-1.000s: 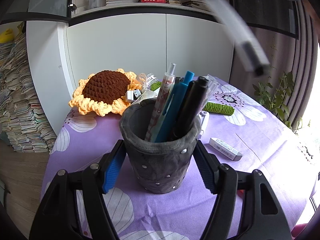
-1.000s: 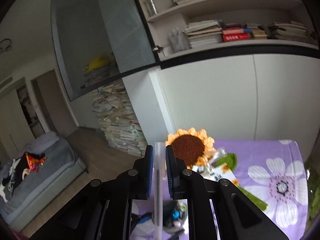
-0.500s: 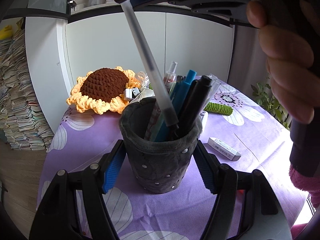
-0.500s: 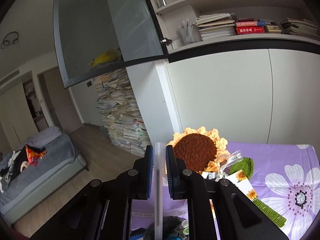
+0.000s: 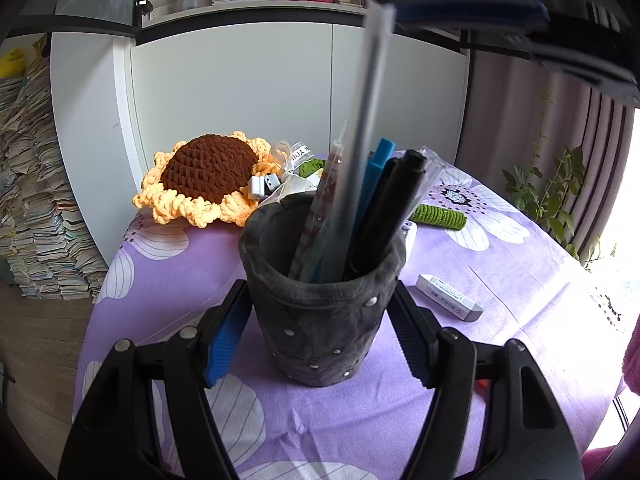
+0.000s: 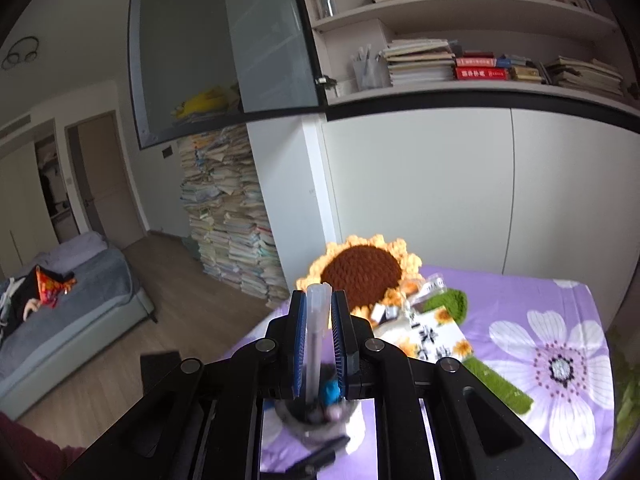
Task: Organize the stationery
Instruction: 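Lift the clear pen with the right gripper and lower it into the cup, then grasp the orange marker on the table with the right gripper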
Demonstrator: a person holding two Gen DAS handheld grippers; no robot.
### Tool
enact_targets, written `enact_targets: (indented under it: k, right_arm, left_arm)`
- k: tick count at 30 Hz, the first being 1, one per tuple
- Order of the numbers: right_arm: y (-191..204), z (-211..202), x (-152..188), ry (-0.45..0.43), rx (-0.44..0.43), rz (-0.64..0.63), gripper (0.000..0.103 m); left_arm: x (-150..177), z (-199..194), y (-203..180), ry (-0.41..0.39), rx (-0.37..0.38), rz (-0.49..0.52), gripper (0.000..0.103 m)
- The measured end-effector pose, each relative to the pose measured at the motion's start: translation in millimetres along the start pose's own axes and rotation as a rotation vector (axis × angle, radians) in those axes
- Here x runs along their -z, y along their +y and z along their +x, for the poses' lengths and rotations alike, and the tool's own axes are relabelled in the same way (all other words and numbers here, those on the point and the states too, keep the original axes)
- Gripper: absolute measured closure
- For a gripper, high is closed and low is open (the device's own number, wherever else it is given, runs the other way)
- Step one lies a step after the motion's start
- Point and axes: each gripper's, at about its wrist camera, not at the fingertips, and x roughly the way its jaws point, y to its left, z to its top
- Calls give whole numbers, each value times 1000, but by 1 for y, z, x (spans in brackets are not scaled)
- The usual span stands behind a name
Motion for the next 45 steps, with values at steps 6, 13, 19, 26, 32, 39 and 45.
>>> enact_targets:
  k: [6,13,19,26,32,39,45]
  right_arm:
    - [-13,-10,21,87,41,57,90]
    - [-46,-39,41,170,112,169,65]
    - [-64,-9,87,442,255,151,63]
    - [-64,6,120,559,205,172,63]
    - [-44,21,130,631,155,114,63]
    - [-46,32,141,669,178,126,89]
    - [-48,27,138,654,180,141,89]
  left_arm:
    - [0,-1,1,0,-6,0,33]
    - [0,-1,2,1,-7,-1,32]
    - [0,-1,2,1,-11,0,31]
    - [-1,-1,3,1,-16,-1,29]
    - [-1,-1,4,0,-16,0,29]
    - [-1,-1,3,1,-16,0,30]
    - [0,-1,3,1,-16,0,30]
